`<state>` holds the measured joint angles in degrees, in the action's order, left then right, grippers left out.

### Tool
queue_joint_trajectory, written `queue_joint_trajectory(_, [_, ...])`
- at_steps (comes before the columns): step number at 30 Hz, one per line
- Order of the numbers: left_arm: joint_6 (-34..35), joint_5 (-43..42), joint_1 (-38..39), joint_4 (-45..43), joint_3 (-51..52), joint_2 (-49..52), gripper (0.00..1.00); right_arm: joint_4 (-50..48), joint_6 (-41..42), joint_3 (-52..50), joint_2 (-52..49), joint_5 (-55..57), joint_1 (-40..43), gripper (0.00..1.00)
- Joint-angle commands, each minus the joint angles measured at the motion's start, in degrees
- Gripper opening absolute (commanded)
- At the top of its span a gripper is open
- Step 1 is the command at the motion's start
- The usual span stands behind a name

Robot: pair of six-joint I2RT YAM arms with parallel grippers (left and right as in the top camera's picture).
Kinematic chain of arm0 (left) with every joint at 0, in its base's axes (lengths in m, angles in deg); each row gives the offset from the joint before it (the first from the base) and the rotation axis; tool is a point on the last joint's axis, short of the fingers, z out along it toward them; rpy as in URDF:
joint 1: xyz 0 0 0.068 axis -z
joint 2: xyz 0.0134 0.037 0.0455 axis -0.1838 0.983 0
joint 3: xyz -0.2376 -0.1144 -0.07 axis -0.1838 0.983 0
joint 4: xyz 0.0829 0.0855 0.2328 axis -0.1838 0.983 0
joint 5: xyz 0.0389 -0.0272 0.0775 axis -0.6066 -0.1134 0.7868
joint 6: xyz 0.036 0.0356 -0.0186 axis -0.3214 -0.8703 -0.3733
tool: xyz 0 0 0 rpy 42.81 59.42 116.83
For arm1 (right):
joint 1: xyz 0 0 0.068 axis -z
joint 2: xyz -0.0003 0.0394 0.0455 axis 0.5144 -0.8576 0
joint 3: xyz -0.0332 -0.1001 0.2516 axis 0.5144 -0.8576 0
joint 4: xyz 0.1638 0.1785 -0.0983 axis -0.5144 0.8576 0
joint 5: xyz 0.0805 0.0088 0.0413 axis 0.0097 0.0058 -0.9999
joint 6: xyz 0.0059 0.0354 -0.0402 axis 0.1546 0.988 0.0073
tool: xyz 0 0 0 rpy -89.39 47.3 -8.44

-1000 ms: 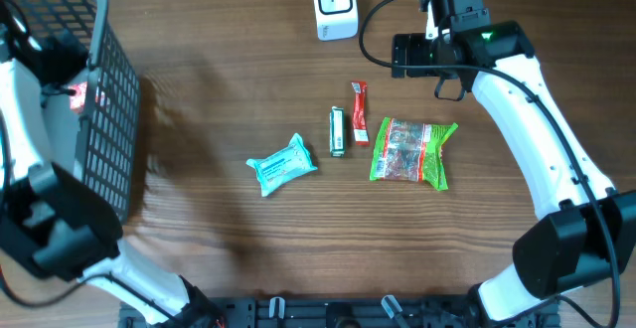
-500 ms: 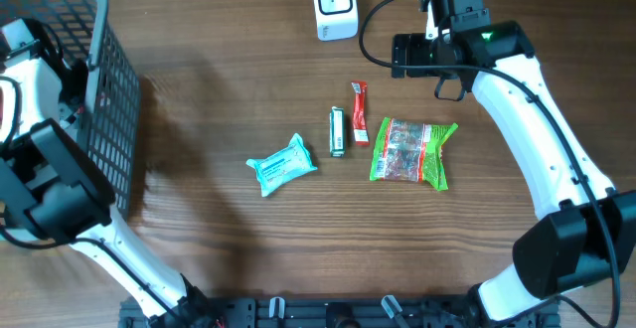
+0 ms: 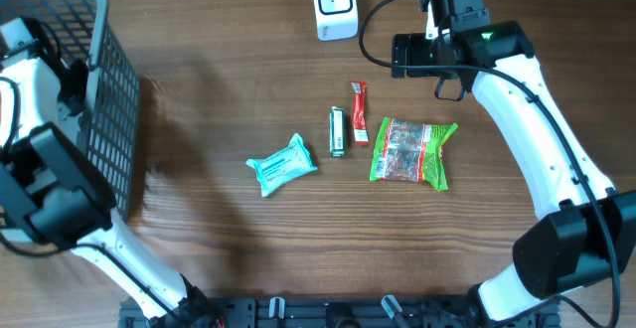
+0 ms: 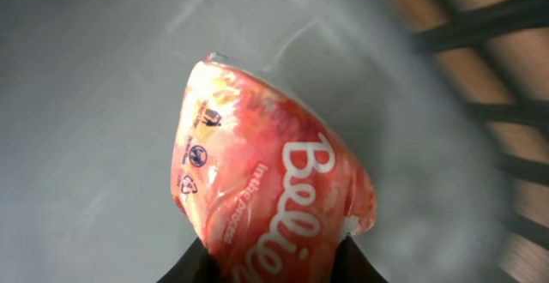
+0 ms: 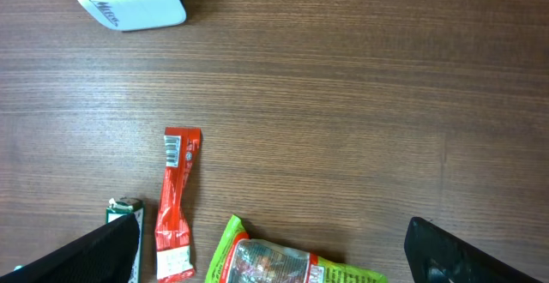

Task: Scan the item barcode
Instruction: 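Grasp the red snack bag with the left gripper and lift it out, then place the red snack bag on the table below the tissue pack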

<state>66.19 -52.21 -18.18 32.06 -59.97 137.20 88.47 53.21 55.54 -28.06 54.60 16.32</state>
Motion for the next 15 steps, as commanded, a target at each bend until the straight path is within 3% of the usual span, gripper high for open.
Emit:
queue_joint_trajectory(1, [0.6, 0.5, 0.0, 1.9, -0.3, -14.4, 0.20, -0.1, -0.3, -0.2, -0.6, -0.9, 0.0, 1.00])
queue_joint_trajectory(5, [5.2, -1.3, 0.3, 8.8, -0.3, -28.1, 0.18, -0.1, -0.3, -0.2, -0.6, -0.9, 0.0, 1.00])
queue_joint_trajectory(9, [6.2, -11.0, 2.6, 15.6, -0.3, -39.3, 0.12, -0.1, -0.3, -0.2, -0.6, -0.9, 0.0, 1.00])
queue_joint_trajectory(15, [6.4, -13.2, 17.1, 30.4, -0.3, -46.5, 0.15, -0.1, -0.3, -0.2, -0.6, -0.9, 0.0, 1.00])
